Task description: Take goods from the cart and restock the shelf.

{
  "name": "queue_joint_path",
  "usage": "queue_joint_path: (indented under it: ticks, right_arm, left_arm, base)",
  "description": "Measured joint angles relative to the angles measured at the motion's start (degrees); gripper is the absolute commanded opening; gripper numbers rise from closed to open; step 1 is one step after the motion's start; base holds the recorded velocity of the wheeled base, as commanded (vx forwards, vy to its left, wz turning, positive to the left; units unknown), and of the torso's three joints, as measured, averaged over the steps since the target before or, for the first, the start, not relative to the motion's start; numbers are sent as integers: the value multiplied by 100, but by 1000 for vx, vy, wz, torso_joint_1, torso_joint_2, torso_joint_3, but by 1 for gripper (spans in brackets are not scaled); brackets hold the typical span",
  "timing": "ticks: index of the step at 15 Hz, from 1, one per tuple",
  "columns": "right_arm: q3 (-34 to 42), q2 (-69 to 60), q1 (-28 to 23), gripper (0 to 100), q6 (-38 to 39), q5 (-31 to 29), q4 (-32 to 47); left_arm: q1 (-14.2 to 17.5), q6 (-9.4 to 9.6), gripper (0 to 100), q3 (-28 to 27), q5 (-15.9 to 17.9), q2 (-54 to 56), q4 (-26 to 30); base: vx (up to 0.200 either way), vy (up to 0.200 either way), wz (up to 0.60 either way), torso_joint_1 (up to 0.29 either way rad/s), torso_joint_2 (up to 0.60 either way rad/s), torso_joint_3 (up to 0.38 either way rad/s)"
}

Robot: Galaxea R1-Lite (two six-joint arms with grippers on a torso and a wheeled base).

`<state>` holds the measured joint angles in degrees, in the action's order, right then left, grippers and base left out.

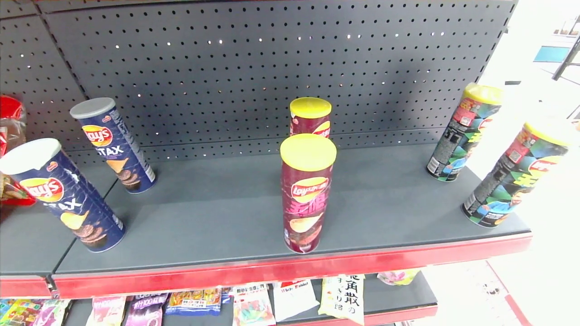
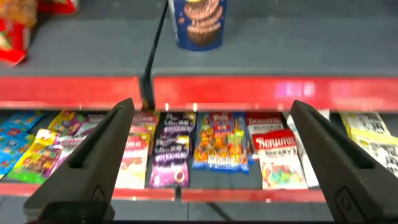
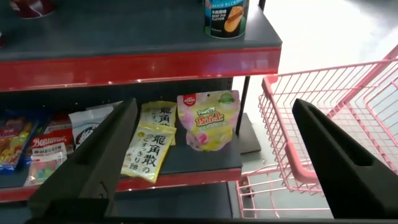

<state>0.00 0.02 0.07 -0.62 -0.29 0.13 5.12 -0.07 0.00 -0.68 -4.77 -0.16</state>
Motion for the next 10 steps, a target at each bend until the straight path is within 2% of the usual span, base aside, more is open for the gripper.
queue_joint_path:
  ticks: [10]
  right_arm:
    - [0, 0, 0, 100, -4, -4, 0]
  left_arm:
    - [5, 0, 100, 0, 4, -2, 2]
  base:
    - [0, 0, 0, 0, 0, 0]
